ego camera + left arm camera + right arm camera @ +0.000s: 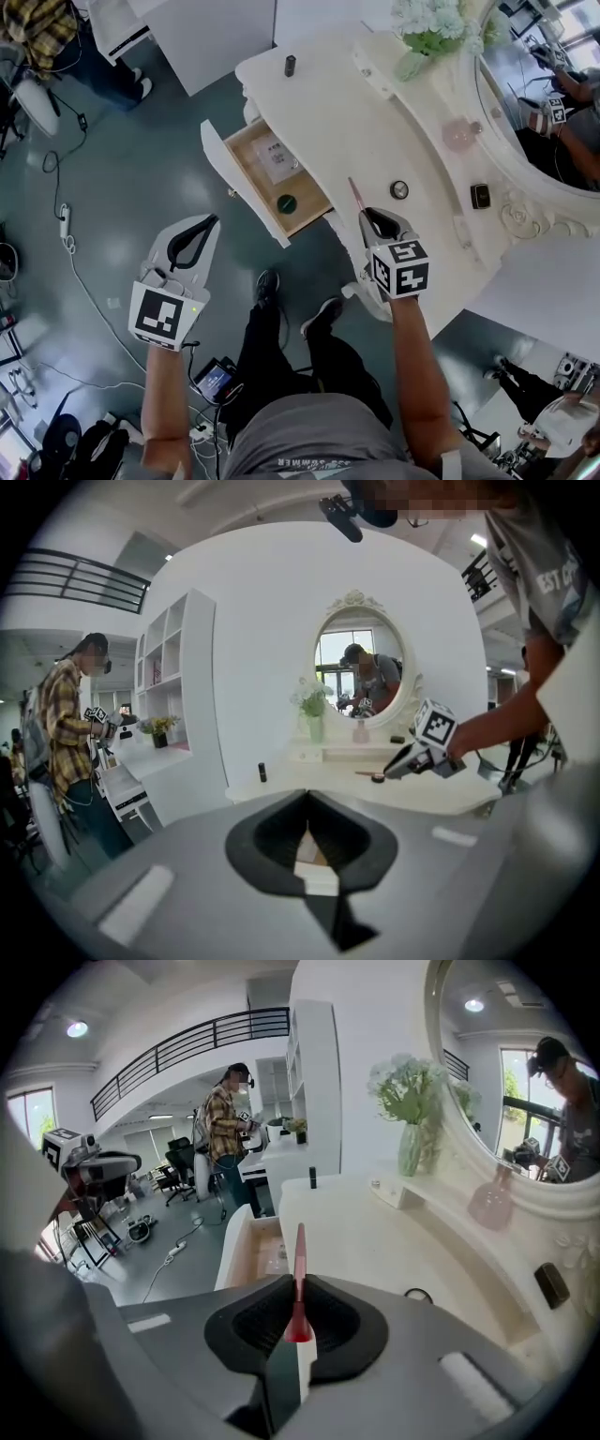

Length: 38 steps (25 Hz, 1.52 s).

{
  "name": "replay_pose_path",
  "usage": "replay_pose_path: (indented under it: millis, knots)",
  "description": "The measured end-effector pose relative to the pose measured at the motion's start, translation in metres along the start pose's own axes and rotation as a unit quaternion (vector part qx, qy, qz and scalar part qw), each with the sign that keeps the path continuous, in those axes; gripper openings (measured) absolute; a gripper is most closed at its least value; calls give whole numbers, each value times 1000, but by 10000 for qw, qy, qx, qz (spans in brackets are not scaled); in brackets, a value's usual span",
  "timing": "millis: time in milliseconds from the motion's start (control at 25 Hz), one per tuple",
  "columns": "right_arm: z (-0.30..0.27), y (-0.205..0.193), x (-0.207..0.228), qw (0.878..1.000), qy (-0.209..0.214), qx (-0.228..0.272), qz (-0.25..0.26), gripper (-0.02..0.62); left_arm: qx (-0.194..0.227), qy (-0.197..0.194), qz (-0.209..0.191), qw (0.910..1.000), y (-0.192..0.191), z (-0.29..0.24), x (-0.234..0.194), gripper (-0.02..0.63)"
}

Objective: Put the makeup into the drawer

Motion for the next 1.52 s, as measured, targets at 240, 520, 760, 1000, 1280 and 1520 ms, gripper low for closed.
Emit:
replay_pose_path:
  millis: [240,520,760,1000,1280,1520]
  knots:
    - [-41,15,-29,9993,272,-155,209,43,-91,176,185,9996,-22,10,-24,2]
    - [-85,24,-58,9973,516,-358,380,44,-159,237,381,9989,-44,14,-41,2]
    - [-128,24,-81,9948,671,-609,464,44,-230,275,537,9979,-66,18,-55,2]
    - [-170,18,-98,9915,822,-893,478,44,-324,311,686,9966,-88,19,-65,2]
    - [-215,7,-107,9863,932,-1276,470,44,-412,365,817,9951,-109,18,-76,2]
    - [-249,-4,-111,9805,981,-1652,413,46,-399,398,837,9949,-120,18,-83,2]
Point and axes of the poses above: the fingertips, and each gripper's own axes: z backward along the fingers, x to its right, y out of its top, the point moved 4 cm from there along z, backward along the fingers, and after that the axes turned 4 degrees about y, right-handed, at the moved point
